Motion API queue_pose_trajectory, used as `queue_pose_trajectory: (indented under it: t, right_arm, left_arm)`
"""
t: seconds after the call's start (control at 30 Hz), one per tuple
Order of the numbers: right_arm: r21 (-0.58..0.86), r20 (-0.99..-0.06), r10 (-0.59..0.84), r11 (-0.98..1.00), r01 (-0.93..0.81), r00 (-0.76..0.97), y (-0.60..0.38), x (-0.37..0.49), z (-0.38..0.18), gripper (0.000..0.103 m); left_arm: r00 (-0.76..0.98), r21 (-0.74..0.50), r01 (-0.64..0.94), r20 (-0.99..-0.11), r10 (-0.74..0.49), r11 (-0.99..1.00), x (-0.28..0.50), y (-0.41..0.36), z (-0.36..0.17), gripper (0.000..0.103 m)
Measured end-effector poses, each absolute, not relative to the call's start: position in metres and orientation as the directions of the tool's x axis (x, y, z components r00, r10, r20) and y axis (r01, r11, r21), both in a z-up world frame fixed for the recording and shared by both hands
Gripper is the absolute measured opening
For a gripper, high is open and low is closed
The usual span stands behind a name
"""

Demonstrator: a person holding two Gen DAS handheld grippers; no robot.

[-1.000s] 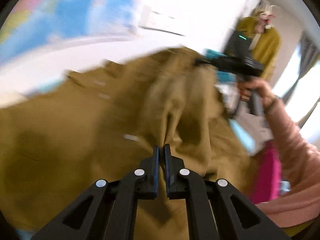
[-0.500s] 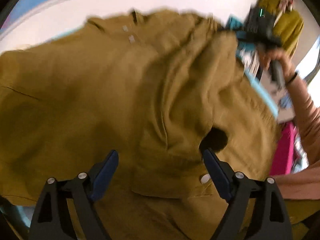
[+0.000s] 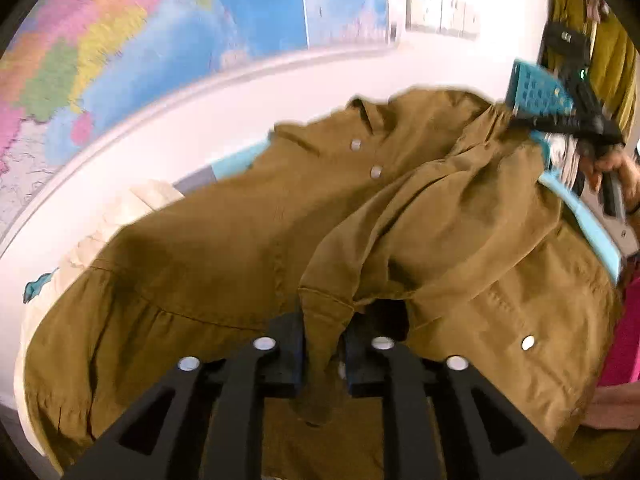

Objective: Fold large clothes

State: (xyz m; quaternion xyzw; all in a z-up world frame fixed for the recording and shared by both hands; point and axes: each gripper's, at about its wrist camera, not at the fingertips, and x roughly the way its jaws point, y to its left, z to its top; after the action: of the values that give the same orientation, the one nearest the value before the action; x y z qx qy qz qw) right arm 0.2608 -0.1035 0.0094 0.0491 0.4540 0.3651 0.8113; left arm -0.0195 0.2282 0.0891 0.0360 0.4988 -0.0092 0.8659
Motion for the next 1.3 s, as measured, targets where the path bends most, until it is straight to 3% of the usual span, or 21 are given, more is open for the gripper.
queue_pose_trajectory:
  t: [0.1,0.17,0.27,0.37,0.43,0.53,0.57,0.6,0.7,0.87,1.07,1.13,1.3]
  right_arm:
    - [0.413,-0.721,0.625,0.733,-0.540,0.298,-0.094,0.269,-0.002,0.046]
    - [0.383,-0.728,0.615,0.731,-0.565,0.302,-0.087,0.272,-0.001,0.021]
    - [0.341,-0.696,0.616,0.736,-0.585,0.370,-0.088,0.273,0.018,0.015]
    - [0.266,-0.661,0.572,0.784,-0.561,0.486,-0.088,0.277,0.033,0.015]
    - [0.270,-0.702,0.549,0.795,-0.543,0.454,-0.083,0.285,0.020,0.016]
    - [0.236,-0.753,0.477,0.838,-0.491,0.453,-0.084,0.293,0.002,0.030]
    - [0.243,-0.749,0.468,0.853,-0.463,0.469,-0.088,0.293,0.002,0.036]
    - [0.246,-0.738,0.467,0.858,-0.450,0.487,-0.091,0.290,0.004,0.036]
    - [0.149,-0.669,0.453,0.859,-0.490,0.590,-0.085,0.258,0.030,0.039]
    - [0.080,-0.540,0.528,0.807,-0.585,0.655,-0.068,0.203,0.060,0.058]
    - [0.035,-0.527,0.548,0.777,-0.628,0.649,-0.047,0.183,0.052,0.055]
    - [0.049,-0.605,0.596,0.689,-0.723,0.527,-0.026,0.181,0.032,0.052]
    - [0.006,-0.720,0.478,0.729,-0.685,0.503,-0.009,0.213,-0.017,0.037]
  left_arm:
    - [0.430,0.054,0.050,-0.903,0.027,0.997,-0.006,0.228,0.062,0.025]
    - [0.405,0.052,0.044,-0.914,0.030,0.998,-0.003,0.228,0.048,0.025]
    - [0.390,0.027,0.022,-0.921,0.016,0.999,-0.002,0.237,0.037,0.025]
    - [0.393,0.002,0.009,-0.920,-0.002,1.000,0.005,0.240,0.035,0.025]
    - [0.375,0.015,-0.005,-0.927,0.016,1.000,0.011,0.240,0.027,0.026]
    - [0.361,0.005,-0.005,-0.933,0.006,1.000,0.018,0.236,0.021,0.033]
    - [0.356,-0.020,-0.006,-0.934,-0.016,1.000,0.019,0.236,0.020,0.042]
    - [0.360,-0.043,0.001,-0.932,-0.040,0.999,0.019,0.236,0.021,0.048]
    - [0.380,-0.047,-0.005,-0.924,-0.042,0.999,0.017,0.235,0.026,0.050]
    - [0.437,-0.083,-0.032,-0.897,-0.061,0.996,0.005,0.242,0.039,0.054]
    - [0.454,-0.100,-0.056,-0.889,-0.064,0.993,-0.007,0.249,0.047,0.054]
    - [0.453,-0.095,-0.062,-0.890,-0.057,0.994,-0.006,0.248,0.046,0.054]
    - [0.451,-0.047,-0.068,-0.892,-0.011,0.997,0.001,0.243,0.039,0.054]
